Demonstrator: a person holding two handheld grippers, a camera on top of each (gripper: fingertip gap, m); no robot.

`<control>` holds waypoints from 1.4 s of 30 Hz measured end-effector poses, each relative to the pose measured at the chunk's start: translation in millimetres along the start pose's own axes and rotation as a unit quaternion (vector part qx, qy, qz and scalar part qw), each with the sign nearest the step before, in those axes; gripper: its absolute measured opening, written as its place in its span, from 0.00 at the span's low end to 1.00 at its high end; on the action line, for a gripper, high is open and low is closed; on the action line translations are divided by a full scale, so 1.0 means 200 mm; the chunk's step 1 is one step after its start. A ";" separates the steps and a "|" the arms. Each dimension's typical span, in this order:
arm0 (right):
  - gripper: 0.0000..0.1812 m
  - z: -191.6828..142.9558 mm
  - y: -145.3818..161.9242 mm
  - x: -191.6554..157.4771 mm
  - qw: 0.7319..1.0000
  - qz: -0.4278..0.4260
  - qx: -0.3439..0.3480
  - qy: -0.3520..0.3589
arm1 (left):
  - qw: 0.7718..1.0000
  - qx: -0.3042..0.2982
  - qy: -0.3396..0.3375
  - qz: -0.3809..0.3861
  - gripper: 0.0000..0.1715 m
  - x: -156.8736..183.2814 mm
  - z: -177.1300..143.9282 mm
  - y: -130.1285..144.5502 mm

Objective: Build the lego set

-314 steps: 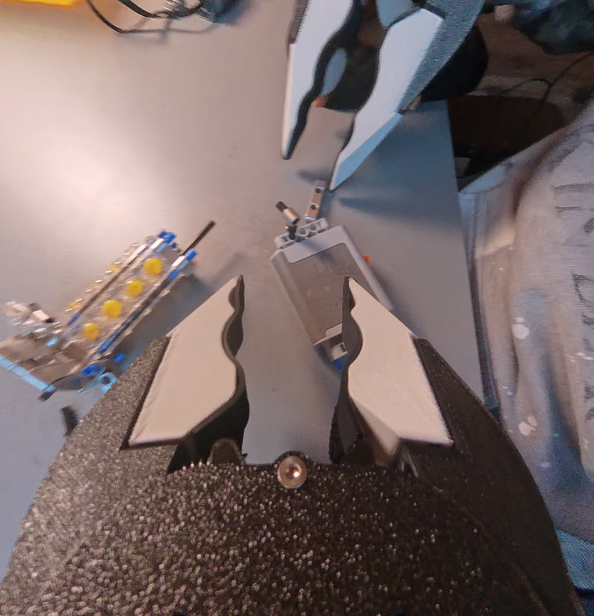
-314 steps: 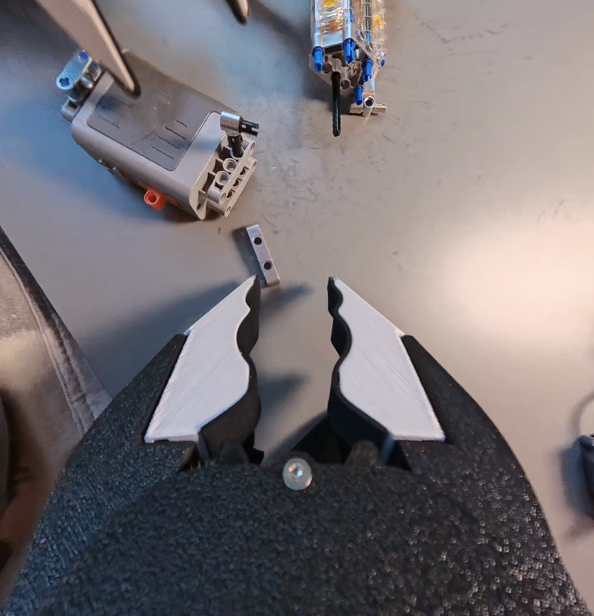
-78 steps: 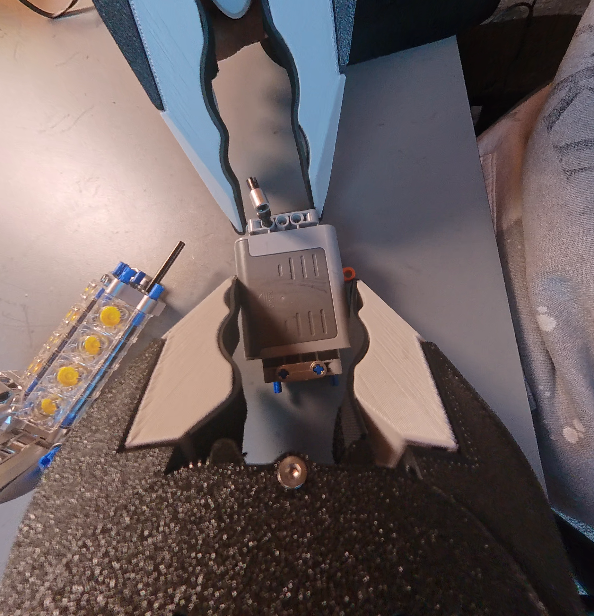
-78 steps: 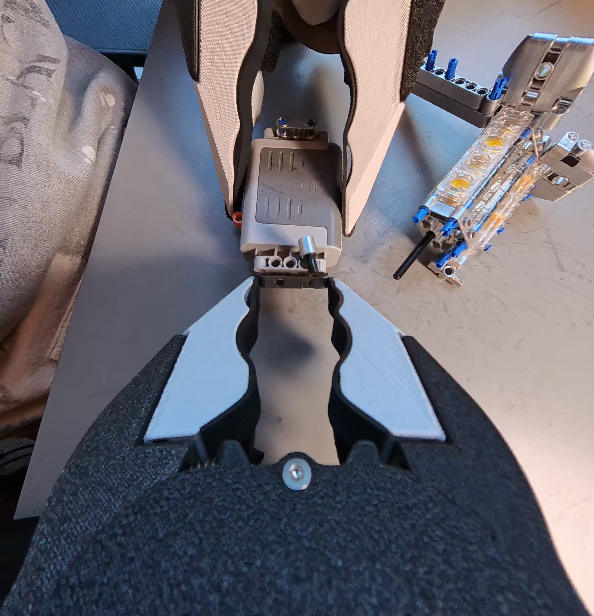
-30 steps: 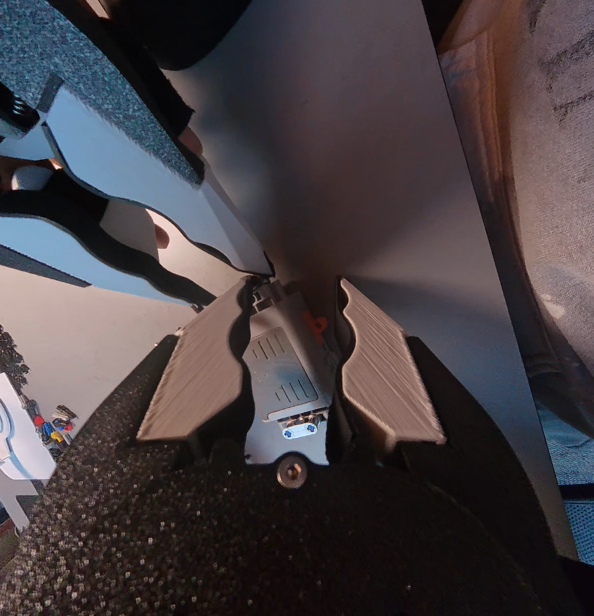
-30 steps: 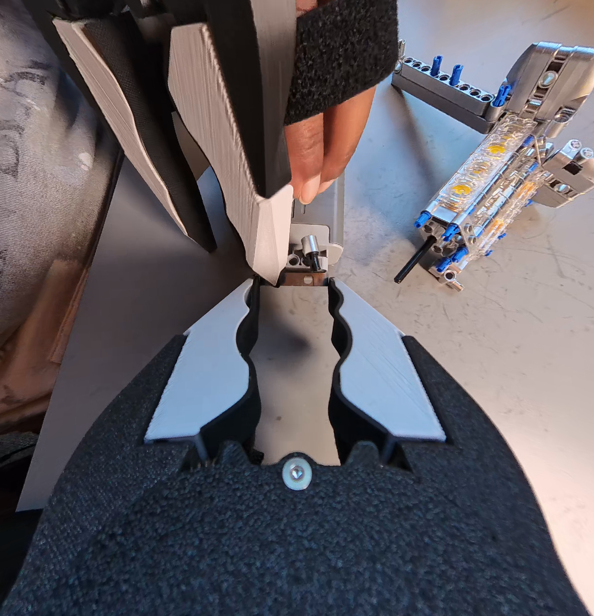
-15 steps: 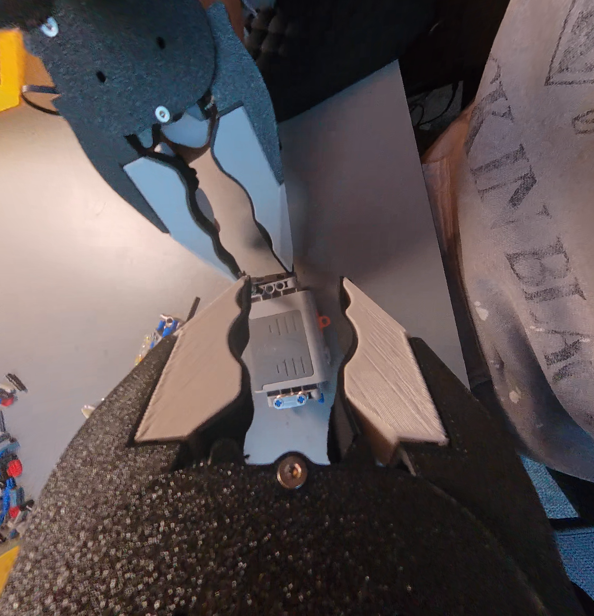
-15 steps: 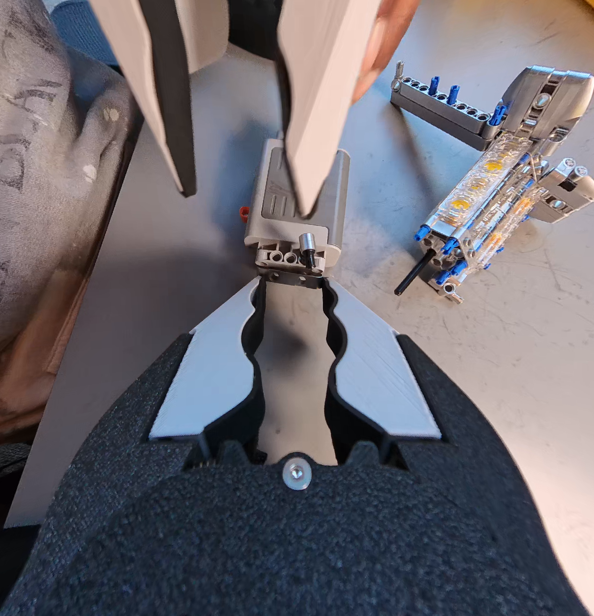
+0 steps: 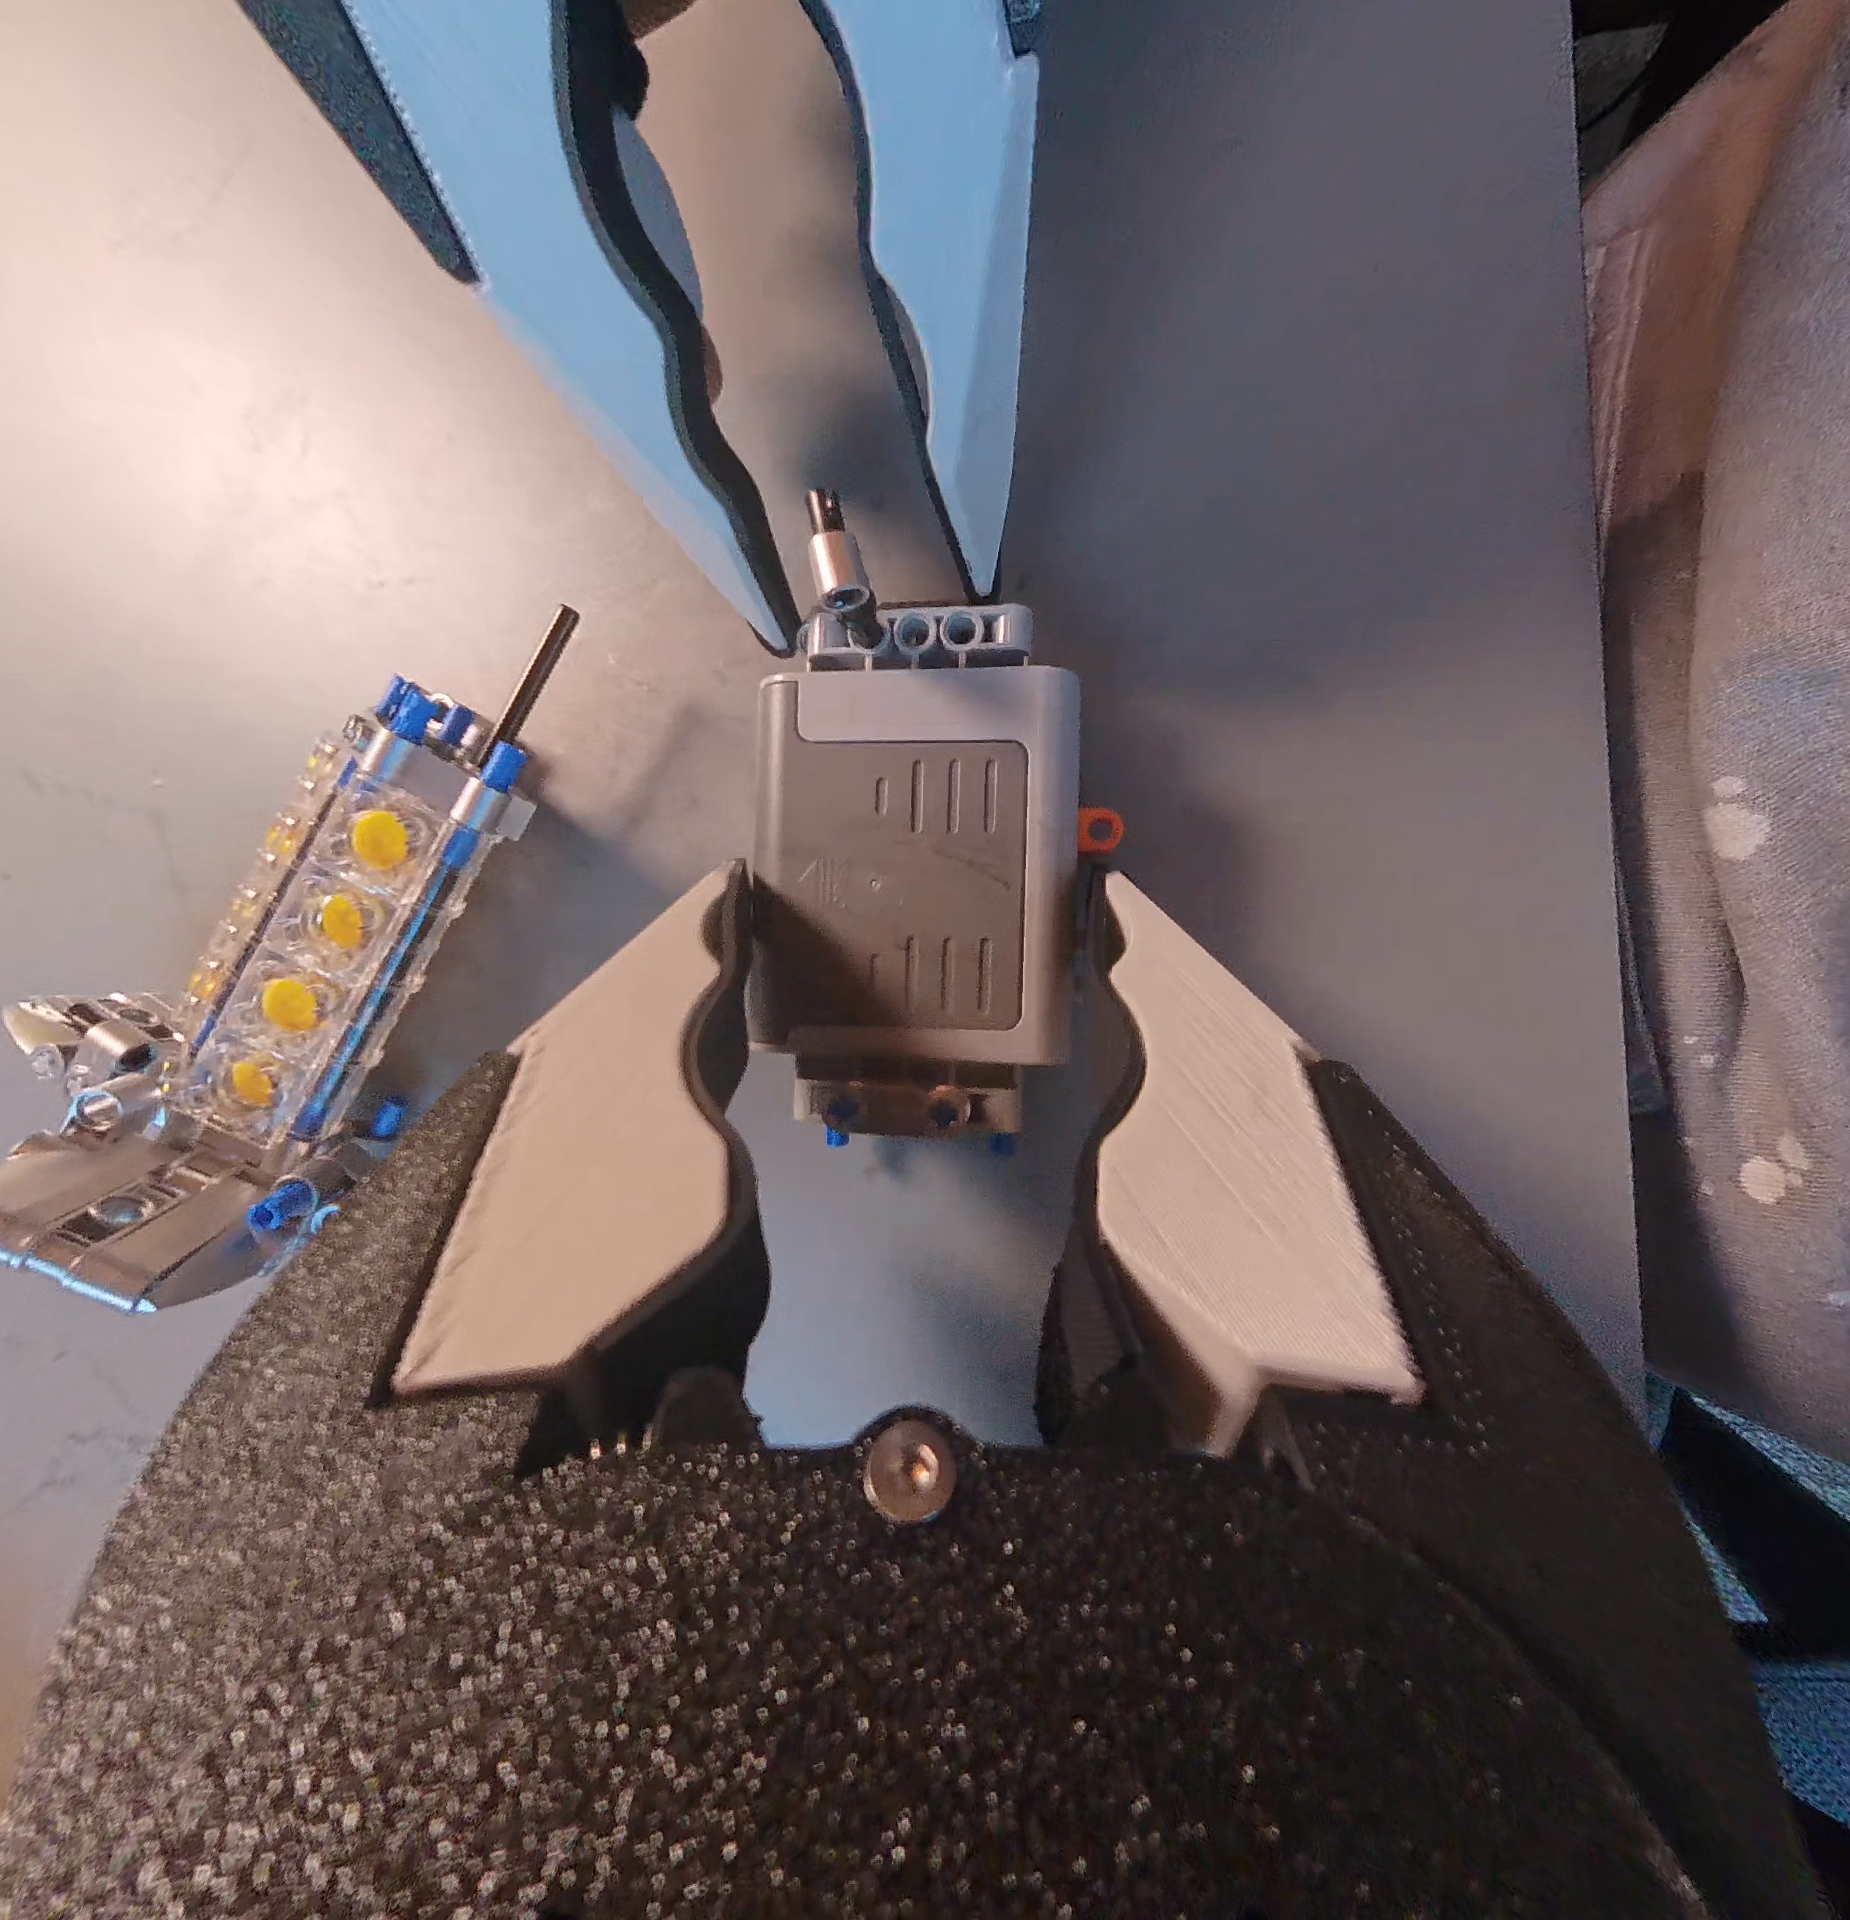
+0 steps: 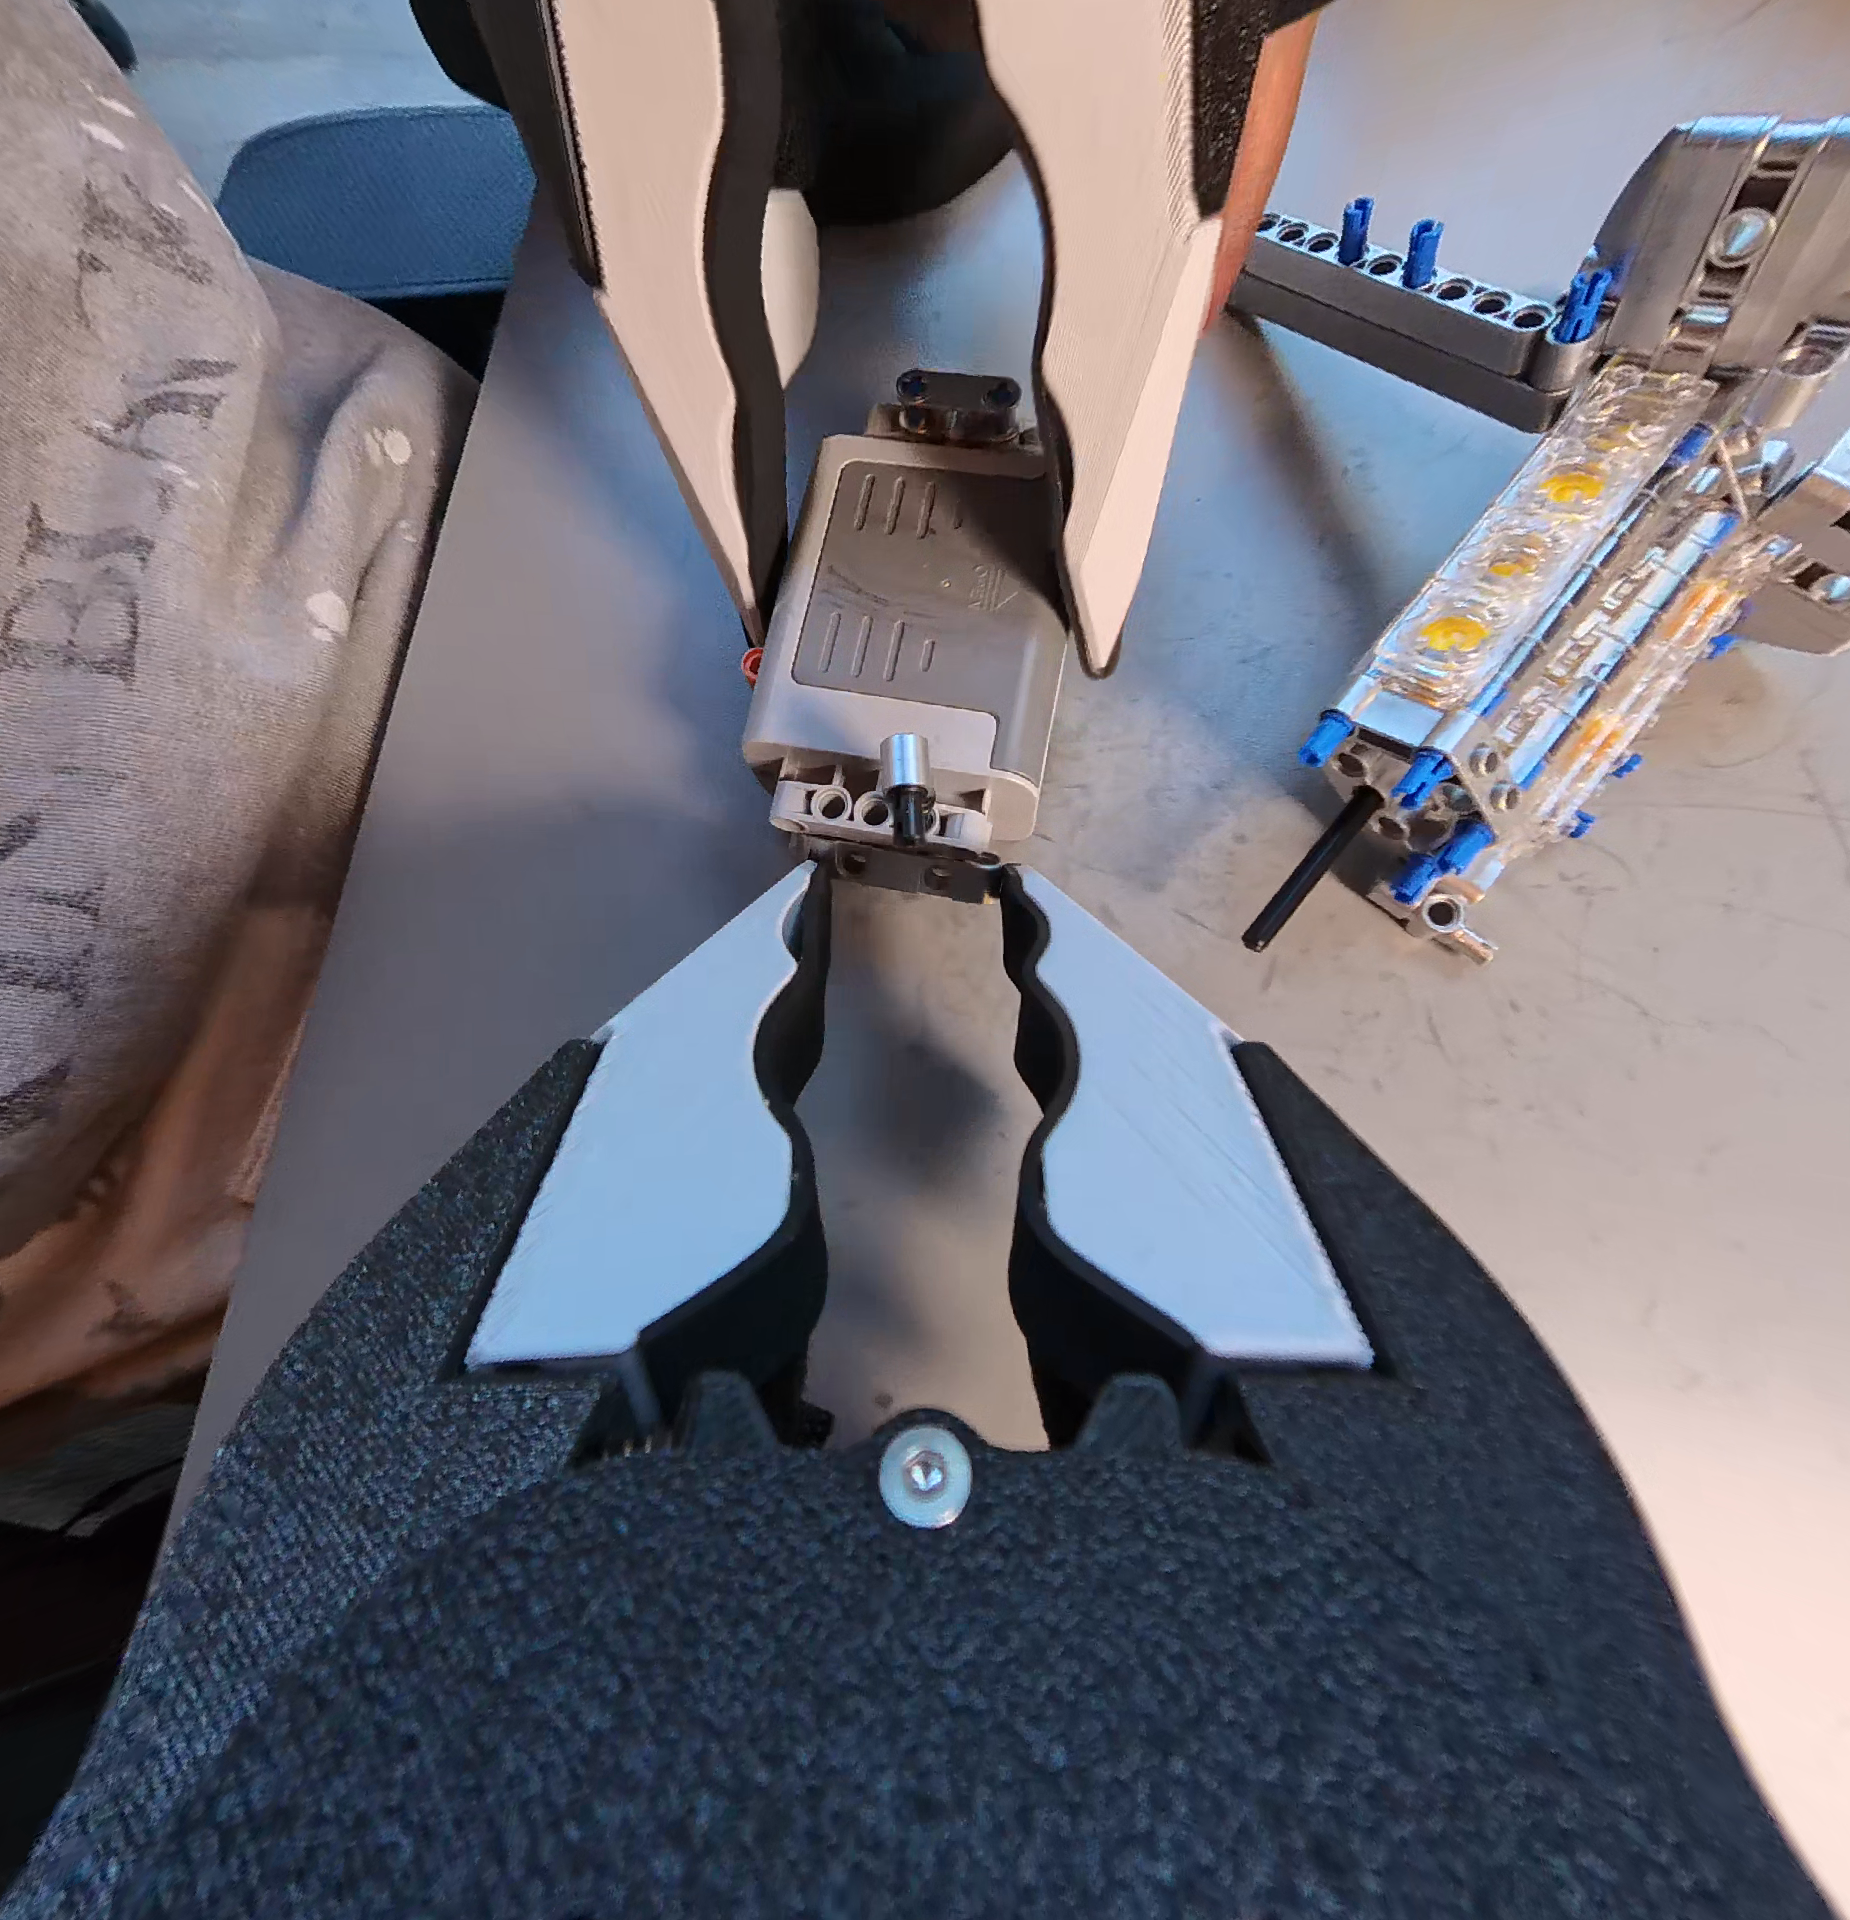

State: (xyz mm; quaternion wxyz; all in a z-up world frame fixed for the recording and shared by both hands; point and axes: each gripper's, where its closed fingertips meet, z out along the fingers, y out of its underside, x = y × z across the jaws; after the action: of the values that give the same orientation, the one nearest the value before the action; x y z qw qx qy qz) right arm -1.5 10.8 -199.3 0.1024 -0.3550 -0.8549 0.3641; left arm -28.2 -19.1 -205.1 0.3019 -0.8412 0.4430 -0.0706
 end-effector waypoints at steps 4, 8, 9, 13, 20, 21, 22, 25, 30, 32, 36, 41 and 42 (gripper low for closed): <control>0.17 0.00 0.00 -0.02 1.000 0.016 -0.003 -0.017 | 1.000 0.015 -0.008 -0.006 0.36 -0.01 0.00 -0.01; 0.17 0.01 -0.01 -0.01 0.999 0.033 0.003 -0.016 | 0.999 0.027 -0.020 -0.011 0.36 -0.03 0.00 0.00; 0.17 0.01 -0.02 0.00 0.999 0.036 0.006 -0.017 | 0.999 0.027 -0.022 -0.012 0.36 -0.03 0.00 0.00; 0.18 0.01 0.00 0.01 0.999 0.036 0.004 -0.009 | 0.999 0.031 -0.023 -0.012 0.36 -0.03 -0.01 0.00; 0.21 -0.04 0.07 0.03 0.998 0.045 -0.022 0.037 | 0.999 0.038 -0.030 0.000 0.36 -0.03 -0.01 0.00; 0.23 -0.06 0.07 0.03 0.997 0.052 -0.026 0.050 | 0.999 0.039 -0.031 0.002 0.36 -0.03 -0.01 0.00; 0.25 -0.07 0.08 0.04 0.996 0.060 -0.028 0.066 | 0.999 0.039 -0.033 0.003 0.36 -0.03 -0.01 0.00; 0.29 -0.07 0.09 0.02 0.989 0.098 -0.032 0.110 | 0.999 0.043 -0.032 0.003 0.36 -0.04 -0.02 0.01; 0.31 -0.04 0.08 0.03 0.978 0.133 -0.025 0.160 | 0.999 0.042 -0.021 0.002 0.36 -0.03 -0.01 0.02; 0.31 -0.03 0.07 0.05 0.978 0.125 -0.029 0.164 | 0.999 0.040 -0.023 0.008 0.36 -0.03 -0.01 0.02; 0.30 -0.01 0.07 0.05 0.976 0.138 -0.062 0.156 | 0.999 0.042 -0.029 0.009 0.36 -0.03 -0.02 0.03; 0.22 0.01 0.08 0.05 0.973 0.133 -0.091 0.167 | 0.997 0.064 -0.032 -0.013 0.37 -0.04 -0.01 0.02; 0.22 0.01 0.08 0.05 0.973 0.128 -0.090 0.168 | 0.997 0.066 -0.032 -0.014 0.37 -0.03 -0.01 0.02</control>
State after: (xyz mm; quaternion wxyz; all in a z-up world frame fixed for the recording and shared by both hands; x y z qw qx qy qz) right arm -1.2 23.5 -212.9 0.1646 -0.5257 -0.8021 0.2306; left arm -36.0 -16.2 -204.6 0.3702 -0.8272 0.4156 -0.0770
